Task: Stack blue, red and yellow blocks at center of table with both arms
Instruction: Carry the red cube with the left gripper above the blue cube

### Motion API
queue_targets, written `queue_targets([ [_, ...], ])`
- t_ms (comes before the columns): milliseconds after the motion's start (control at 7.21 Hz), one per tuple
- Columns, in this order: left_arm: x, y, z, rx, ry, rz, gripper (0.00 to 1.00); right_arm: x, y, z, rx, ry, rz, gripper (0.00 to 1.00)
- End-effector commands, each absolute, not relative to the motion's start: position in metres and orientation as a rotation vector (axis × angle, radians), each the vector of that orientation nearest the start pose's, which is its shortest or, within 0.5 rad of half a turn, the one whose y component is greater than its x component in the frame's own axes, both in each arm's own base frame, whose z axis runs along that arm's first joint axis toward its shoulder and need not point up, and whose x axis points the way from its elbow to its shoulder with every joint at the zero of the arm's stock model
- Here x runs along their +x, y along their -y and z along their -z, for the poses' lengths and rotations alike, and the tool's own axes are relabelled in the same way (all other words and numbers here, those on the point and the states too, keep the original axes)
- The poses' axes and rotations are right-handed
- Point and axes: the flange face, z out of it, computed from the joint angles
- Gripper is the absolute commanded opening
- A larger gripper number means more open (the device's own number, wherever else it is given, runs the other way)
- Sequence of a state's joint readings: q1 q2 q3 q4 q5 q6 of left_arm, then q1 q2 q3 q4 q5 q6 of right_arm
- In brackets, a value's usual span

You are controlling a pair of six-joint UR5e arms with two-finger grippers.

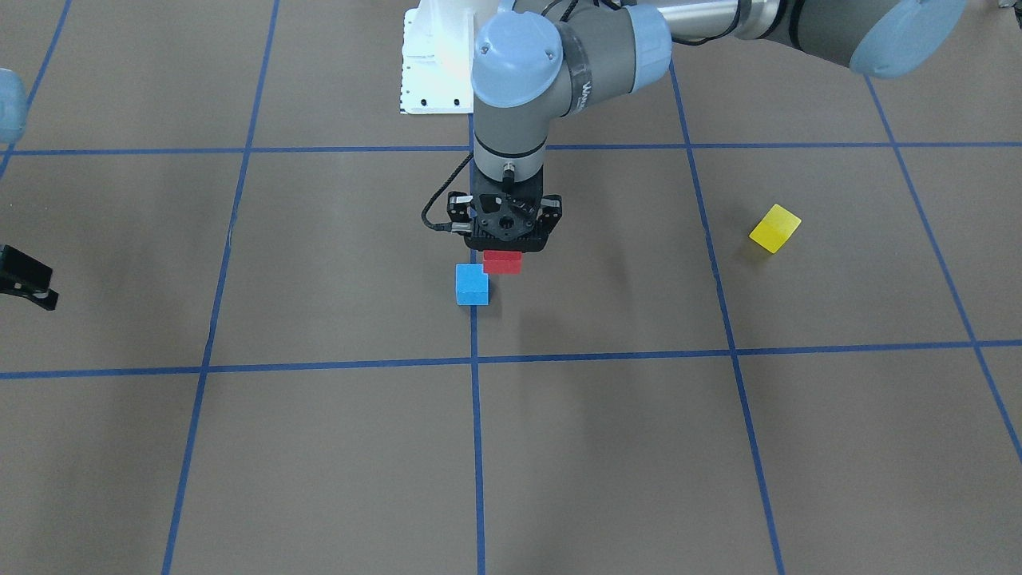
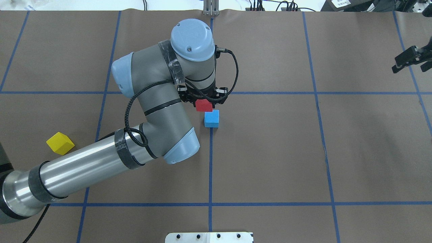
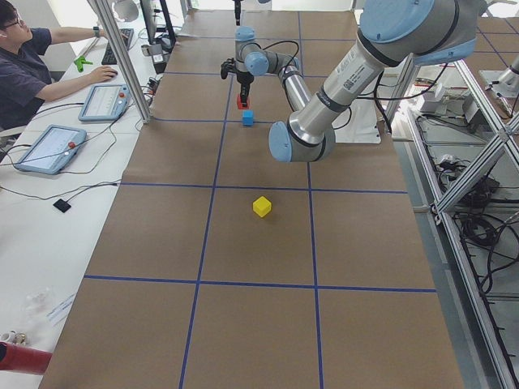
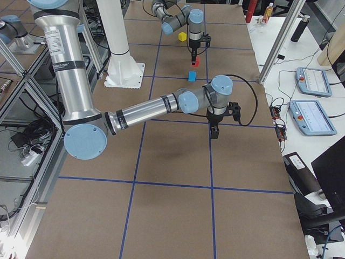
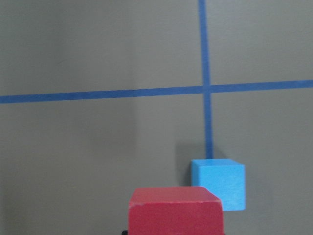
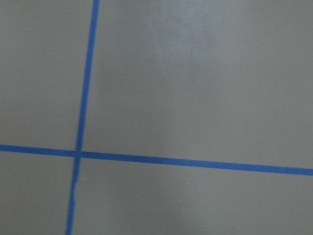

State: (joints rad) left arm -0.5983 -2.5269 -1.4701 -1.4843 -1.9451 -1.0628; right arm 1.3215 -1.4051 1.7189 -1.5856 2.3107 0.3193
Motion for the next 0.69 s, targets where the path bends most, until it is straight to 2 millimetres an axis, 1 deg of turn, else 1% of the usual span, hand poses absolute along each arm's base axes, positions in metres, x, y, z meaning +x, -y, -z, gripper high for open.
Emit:
queue_targets([
  [0, 0.563, 0.501, -0.111, 0.126, -0.827, -0.116, 0.0, -0.018, 0.535, -0.552, 0.083, 0.762, 0.095, 1.0],
  [139, 0.564, 0.503, -0.114, 0.133, -0.82, -0.131, 0.0, -0.008, 0.527, -0.564, 0.085, 0.757, 0.118, 1.0],
  [278, 0.572, 0.506, -0.124, 0.126, -0.802, -0.13, 0.0, 0.002, 0.519, -0.576, 0.089, 0.753, 0.138, 1.0],
  [555, 0.599, 0.499, -0.133, 0.132, -0.782, -0.13, 0.0, 0.006, 0.513, -0.582, 0.081, 0.759, 0.133, 1.0],
])
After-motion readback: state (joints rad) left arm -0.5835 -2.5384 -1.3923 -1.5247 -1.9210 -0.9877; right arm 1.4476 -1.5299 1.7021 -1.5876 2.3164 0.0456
